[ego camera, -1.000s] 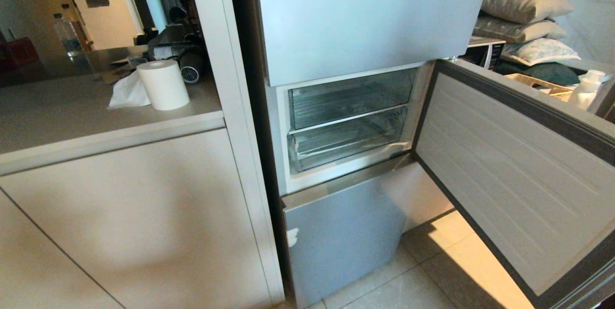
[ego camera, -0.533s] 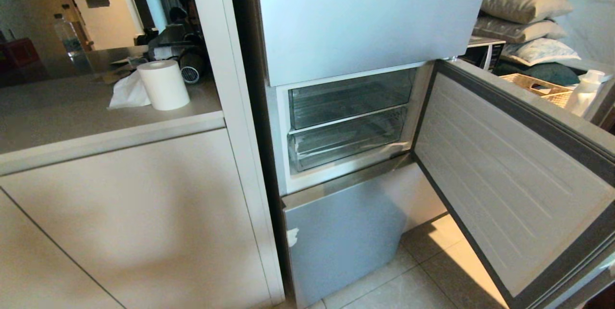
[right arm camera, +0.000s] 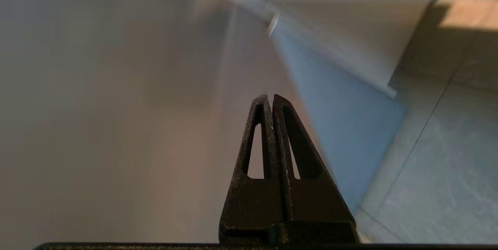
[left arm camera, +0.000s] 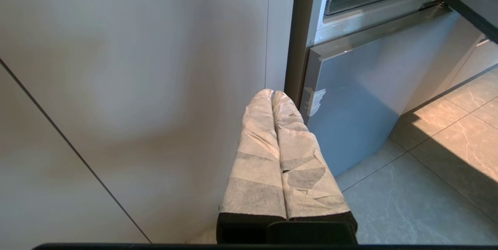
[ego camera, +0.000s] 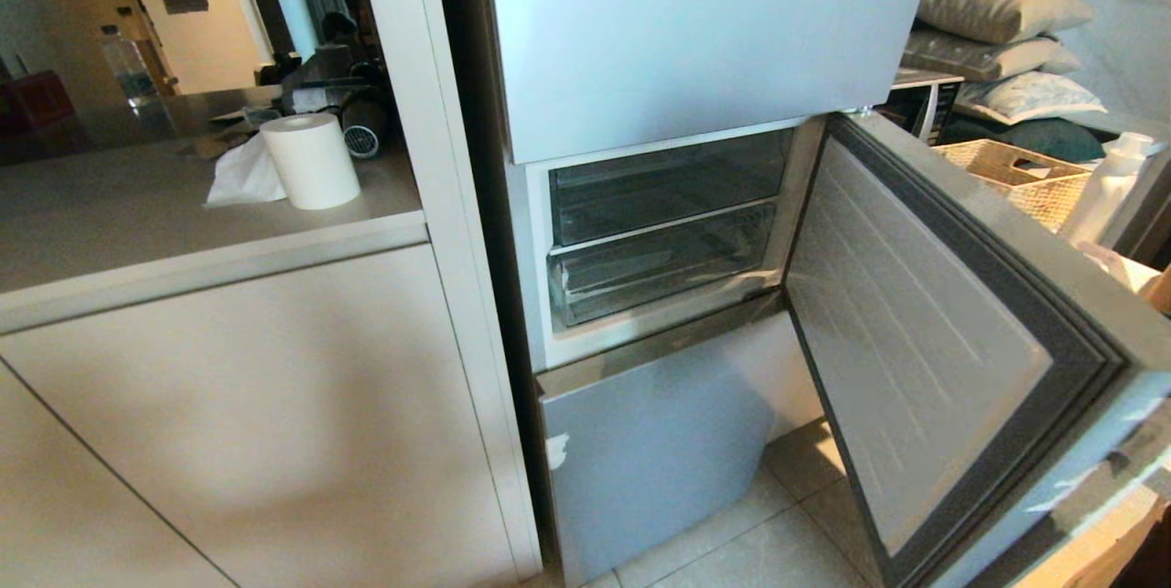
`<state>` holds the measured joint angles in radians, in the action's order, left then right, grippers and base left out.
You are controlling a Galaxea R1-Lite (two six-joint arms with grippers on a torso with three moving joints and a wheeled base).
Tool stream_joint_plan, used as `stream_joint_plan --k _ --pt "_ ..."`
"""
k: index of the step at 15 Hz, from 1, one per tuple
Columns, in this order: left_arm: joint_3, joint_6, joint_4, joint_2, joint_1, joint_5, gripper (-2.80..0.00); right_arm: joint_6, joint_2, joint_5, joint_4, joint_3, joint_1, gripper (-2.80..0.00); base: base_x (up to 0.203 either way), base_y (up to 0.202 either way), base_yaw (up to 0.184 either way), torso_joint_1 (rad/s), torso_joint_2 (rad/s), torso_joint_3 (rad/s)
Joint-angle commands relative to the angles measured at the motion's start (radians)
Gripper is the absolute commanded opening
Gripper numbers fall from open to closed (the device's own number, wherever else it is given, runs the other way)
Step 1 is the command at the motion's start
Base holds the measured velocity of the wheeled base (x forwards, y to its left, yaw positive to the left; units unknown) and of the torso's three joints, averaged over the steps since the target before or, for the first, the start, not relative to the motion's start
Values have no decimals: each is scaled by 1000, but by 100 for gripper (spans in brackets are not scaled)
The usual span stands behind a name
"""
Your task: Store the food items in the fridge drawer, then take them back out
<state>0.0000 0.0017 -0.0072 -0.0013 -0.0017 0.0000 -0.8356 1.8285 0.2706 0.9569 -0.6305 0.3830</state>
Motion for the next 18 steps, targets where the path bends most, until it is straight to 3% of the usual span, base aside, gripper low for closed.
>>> stream_joint_plan --k 1,6,10,15,18 --pt "2 0 0 0 0 0 -280 14 1 -37 15 25 -162 -280 0 0 0 0 0 0" --pt "2 0 0 0 0 0 -280 24 -1 -149 21 -23 -521 -280 0 0 0 0 0 0" --pt "2 0 0 0 0 0 -280 114 162 -327 22 -264 -793 -280 0 0 0 0 0 0" --pt "2 1 0 0 -1 0 -280 144 427 -456 22 -638 -886 -280 0 0 0 0 0 0" --pt "2 1 0 0 0 0 -280 144 408 -493 31 -613 -898 -280 0 0 0 0 0 0"
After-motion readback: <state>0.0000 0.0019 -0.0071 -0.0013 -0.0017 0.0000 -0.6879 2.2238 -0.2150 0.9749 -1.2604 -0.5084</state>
